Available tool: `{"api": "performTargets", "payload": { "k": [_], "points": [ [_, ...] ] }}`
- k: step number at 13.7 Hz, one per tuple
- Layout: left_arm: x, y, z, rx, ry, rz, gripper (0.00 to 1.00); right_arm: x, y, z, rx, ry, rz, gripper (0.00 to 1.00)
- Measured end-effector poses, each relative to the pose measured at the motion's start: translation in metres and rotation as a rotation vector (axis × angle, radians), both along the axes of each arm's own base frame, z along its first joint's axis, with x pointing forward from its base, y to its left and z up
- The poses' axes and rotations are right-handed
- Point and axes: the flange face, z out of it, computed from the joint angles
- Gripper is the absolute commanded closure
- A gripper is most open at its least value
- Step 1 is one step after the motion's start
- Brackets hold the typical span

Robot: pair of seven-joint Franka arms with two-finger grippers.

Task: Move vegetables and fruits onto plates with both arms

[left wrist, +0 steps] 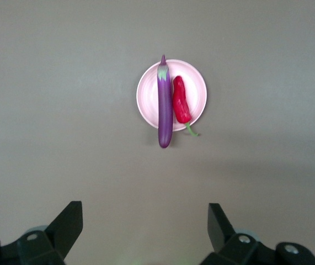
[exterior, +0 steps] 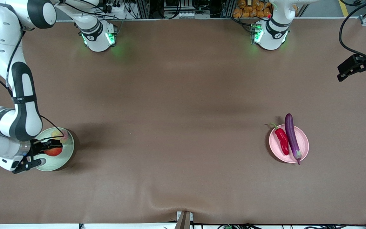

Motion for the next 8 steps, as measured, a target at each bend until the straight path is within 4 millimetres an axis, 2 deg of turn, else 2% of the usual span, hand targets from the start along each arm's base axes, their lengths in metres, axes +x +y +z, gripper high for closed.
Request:
{"api": "performTargets", "payload": {
  "k": [2,4,8],
  "points": [
    [-0.016,0.005,-0.001,-0.014,0.011,0.004,0.0,-0.001,-0.01,-0.016,0.045,-0.018,0.068,0.97],
    [-0.029,0.01,-0.001,-0.034,0.016,0.013,0.0,-0.004,-0.019,-0.027,0.055,-0.013,0.084,0.0],
    [-0.036,0.016,-0.001,-0.041,0.016,0.024,0.0,-0.002,-0.014,-0.027,0.061,-0.018,0.097,0.0]
  ]
}}
